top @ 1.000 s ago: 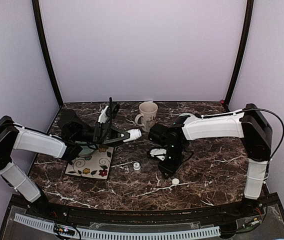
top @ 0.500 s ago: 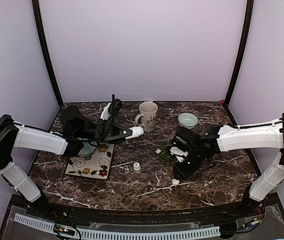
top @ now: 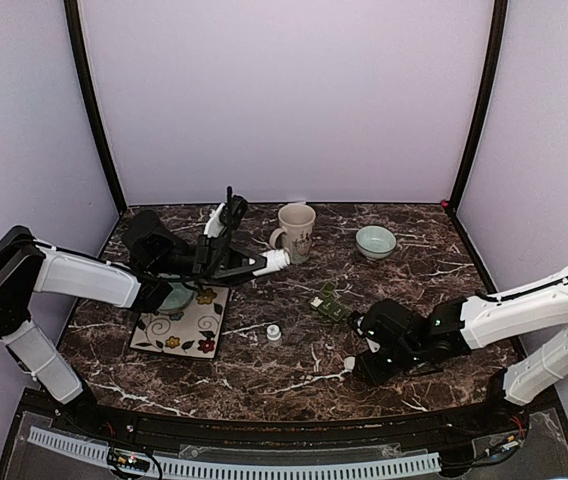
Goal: Sort the pills into containers
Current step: Pass from the left arm to the right
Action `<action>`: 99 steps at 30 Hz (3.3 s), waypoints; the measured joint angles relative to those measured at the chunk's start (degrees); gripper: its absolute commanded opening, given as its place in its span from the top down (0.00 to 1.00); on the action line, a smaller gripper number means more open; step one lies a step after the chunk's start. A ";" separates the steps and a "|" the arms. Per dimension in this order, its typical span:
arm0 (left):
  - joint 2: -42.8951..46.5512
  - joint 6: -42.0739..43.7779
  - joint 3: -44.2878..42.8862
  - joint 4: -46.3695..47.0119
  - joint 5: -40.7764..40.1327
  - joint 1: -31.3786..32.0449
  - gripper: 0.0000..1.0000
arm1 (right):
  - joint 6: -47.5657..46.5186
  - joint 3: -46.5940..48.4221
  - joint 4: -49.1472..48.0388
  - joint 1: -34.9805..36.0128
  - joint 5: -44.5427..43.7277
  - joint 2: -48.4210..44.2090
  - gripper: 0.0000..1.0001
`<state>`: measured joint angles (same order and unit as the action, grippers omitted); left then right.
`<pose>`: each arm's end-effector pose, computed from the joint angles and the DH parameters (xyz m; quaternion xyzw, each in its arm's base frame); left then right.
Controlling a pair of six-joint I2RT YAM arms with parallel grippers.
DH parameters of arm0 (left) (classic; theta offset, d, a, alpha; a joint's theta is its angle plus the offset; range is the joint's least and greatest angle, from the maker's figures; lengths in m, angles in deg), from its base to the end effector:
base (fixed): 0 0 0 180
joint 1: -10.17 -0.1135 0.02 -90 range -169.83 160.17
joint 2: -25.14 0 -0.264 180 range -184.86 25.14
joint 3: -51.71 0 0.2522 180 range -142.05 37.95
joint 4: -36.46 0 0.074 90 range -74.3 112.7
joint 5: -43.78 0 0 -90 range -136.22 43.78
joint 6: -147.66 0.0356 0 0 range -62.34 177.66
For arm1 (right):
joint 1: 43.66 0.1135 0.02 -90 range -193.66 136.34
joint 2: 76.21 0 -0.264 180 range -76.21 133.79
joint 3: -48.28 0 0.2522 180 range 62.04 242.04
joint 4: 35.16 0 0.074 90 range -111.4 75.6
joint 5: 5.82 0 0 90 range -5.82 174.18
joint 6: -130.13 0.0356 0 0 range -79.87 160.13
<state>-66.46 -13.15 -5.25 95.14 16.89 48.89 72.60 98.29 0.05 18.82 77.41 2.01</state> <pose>0.2276 -0.2232 0.2707 0.2937 0.5671 -0.7482 0.1797 0.1134 0.2085 0.1549 -0.2384 0.9419 0.1303 0.1975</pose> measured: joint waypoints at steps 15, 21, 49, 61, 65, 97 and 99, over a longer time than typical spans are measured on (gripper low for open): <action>-1.75 -1.68 -1.90 1.18 0.26 0.00 1.00 | 4.17 0.24 -1.09 8.37 -11.58 -13.70 0.59; -3.69 -3.85 -2.80 3.50 0.92 0.00 1.00 | 1.84 12.39 0.76 8.50 -12.83 -17.70 0.60; -4.52 -9.73 -4.42 9.38 3.98 0.00 1.00 | 2.64 30.69 -6.95 -5.11 17.62 -7.48 0.68; -5.01 -11.08 -4.66 10.93 4.20 0.00 1.00 | 5.57 30.84 -8.68 -5.22 24.50 -5.16 0.71; -5.05 -11.54 -4.66 11.78 4.48 0.00 1.00 | 5.95 30.86 -9.07 -5.33 25.29 -4.92 0.72; -7.52 -15.89 -6.12 17.25 6.84 0.00 1.00 | 8.33 32.94 -11.26 -7.65 33.07 -0.50 0.96; -7.74 -16.44 -6.40 17.90 6.93 -0.04 1.00 | 8.68 32.94 -11.56 -7.82 33.88 -0.42 1.00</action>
<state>-74.19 -29.59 -11.66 113.05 23.82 48.84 81.28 131.23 -11.51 11.00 111.29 1.59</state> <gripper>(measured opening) 0.324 0.047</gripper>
